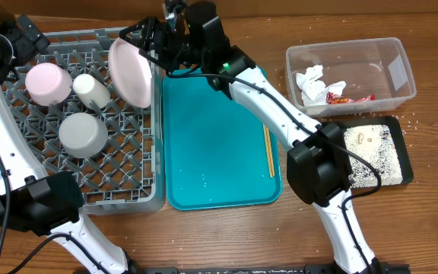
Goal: Sort waste into correct bins and load items into the dishwasher
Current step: 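Set the plate upright in the rack's right edge and release, then reach the right gripper down to the chopstick on the teal tray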
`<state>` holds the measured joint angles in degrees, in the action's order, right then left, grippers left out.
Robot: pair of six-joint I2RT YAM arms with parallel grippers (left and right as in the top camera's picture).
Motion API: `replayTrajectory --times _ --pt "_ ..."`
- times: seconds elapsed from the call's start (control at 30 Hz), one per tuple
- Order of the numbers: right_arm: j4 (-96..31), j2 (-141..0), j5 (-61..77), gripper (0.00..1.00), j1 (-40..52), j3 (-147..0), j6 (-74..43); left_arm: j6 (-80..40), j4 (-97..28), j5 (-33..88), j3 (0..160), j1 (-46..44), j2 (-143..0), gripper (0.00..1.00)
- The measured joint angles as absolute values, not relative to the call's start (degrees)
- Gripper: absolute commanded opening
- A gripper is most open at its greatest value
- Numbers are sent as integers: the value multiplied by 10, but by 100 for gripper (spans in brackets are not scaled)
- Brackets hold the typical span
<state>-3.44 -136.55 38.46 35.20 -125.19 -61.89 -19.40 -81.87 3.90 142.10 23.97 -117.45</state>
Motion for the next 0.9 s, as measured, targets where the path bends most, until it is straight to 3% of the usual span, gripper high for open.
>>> replayTrajectory --times 0.2,0.4,0.57,0.7,0.8,0.9 --pt "-126 -1362 413 100 308 -1267 -565 -194 -819 39 1421 240 -1174 100" --pt "-389 -1317 327 98 217 -1283 -475 -194 -819 39 1421 240 -1174 100" --pt "-587 -1243 204 71 150 -1291 -400 -194 -819 39 1421 240 -1174 100" --pt "-697 -1206 149 48 149 -1296 -315 -194 -819 39 1421 240 -1174 100" --pt "-751 -1204 103 37 171 -1280 -278 -194 -819 39 1421 240 -1174 100" --pt "-762 -1205 69 34 198 -1232 -251 -194 -819 39 1421 240 -1174 100"
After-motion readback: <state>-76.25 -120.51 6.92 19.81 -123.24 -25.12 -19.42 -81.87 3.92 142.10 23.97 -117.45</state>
